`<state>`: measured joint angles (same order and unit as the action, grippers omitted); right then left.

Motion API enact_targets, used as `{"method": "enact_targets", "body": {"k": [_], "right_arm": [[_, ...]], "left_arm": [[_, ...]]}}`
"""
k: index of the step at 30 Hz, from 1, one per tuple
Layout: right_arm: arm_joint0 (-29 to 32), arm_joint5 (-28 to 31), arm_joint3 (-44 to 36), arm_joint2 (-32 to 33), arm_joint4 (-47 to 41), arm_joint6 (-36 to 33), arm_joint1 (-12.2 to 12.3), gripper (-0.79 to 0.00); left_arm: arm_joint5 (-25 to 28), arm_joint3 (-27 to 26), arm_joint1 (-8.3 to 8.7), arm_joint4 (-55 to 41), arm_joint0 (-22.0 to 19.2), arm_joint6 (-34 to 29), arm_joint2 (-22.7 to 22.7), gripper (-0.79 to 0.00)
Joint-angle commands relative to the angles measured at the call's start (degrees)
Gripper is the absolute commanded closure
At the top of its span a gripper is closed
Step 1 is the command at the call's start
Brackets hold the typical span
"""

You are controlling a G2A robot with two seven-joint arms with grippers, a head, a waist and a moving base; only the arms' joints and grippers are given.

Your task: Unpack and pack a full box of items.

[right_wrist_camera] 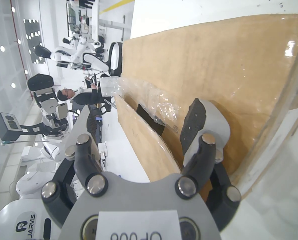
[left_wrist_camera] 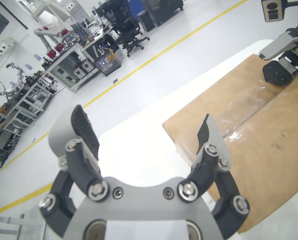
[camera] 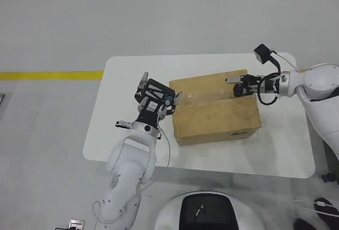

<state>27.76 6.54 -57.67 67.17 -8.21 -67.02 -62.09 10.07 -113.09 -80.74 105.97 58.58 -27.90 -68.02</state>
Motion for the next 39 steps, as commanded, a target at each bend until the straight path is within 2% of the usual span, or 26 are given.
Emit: {"method": "enact_targets", "body": {"k": [1,2,7,9,11,16,18,19,24,26,27,28,30,34,39], "right_arm": [[-0.85,0.39,0.92,-0.90,-0.18,-0.17,-0.26,-0.449],[-1.24,0.52,1.33,-1.40,0.25,-0.27,-0.35,-0.379],[-3.12,1.60,2.78,-3.12,2.20,-0.52,-0.64,-0.354],[-3.71,1.83,3.22,-3.16,2.08,-0.91,-0.63,-0.372],[-4.36,2.15,3.51,-3.16,3.66,-1.04,-0.42,-0.471],[-4.82,2.53,4.04,-2.83,4.56,-2.24,0.01,-0.529],[-4.85,2.60,4.32,-2.71,4.97,-2.66,0.20,-0.486],[-4.92,2.68,4.48,-2.67,5.45,-2.58,0.30,-0.502],[-4.94,3.26,5.12,-3.71,6.01,-2.18,0.17,-0.483],[-5.25,3.67,5.40,-4.80,6.92,-1.78,-0.08,-0.453],[-5.35,3.87,5.54,-5.18,6.15,-1.72,-0.29,-0.413],[-5.58,3.98,5.84,-5.67,6.24,-1.59,-0.45,-0.425],[-6.18,4.41,6.33,-6.70,6.72,-1.33,-0.78,-0.385],[-7.43,4.82,7.68,-8.64,7.48,-1.36,-1.42,-0.366],[-9.02,5.53,9.29,-10.62,9.17,-1.12,-2.05,-0.243]], "left_arm": [[0.00,0.00,0.00,0.00,0.00,0.00,0.00,-0.785],[0.00,0.00,0.00,0.00,0.00,0.00,0.00,-0.785],[0.00,0.00,0.00,0.00,0.00,0.00,0.00,-0.785],[0.00,0.00,0.00,0.00,0.00,0.00,0.00,-0.785],[0.00,0.00,0.00,0.00,0.00,0.00,0.00,-0.785],[0.00,0.00,0.00,0.00,0.00,0.00,0.00,-0.785],[0.00,0.00,0.00,0.00,0.00,0.00,0.00,-0.785],[0.00,0.00,0.00,0.00,0.00,0.00,0.00,-0.785],[0.00,0.00,0.00,0.00,0.00,0.00,0.00,-0.785],[0.00,0.00,0.00,0.00,0.00,0.00,0.00,-0.785],[0.00,0.00,0.00,0.00,0.00,0.00,0.00,-0.785],[0.00,0.00,0.00,0.00,0.00,0.00,0.00,-0.785],[0.00,0.00,0.00,0.00,0.00,0.00,0.00,-0.785],[0.00,0.00,0.00,0.00,0.00,0.00,0.00,-0.785],[0.00,0.00,0.00,0.00,0.00,0.00,0.00,-0.785]]}}
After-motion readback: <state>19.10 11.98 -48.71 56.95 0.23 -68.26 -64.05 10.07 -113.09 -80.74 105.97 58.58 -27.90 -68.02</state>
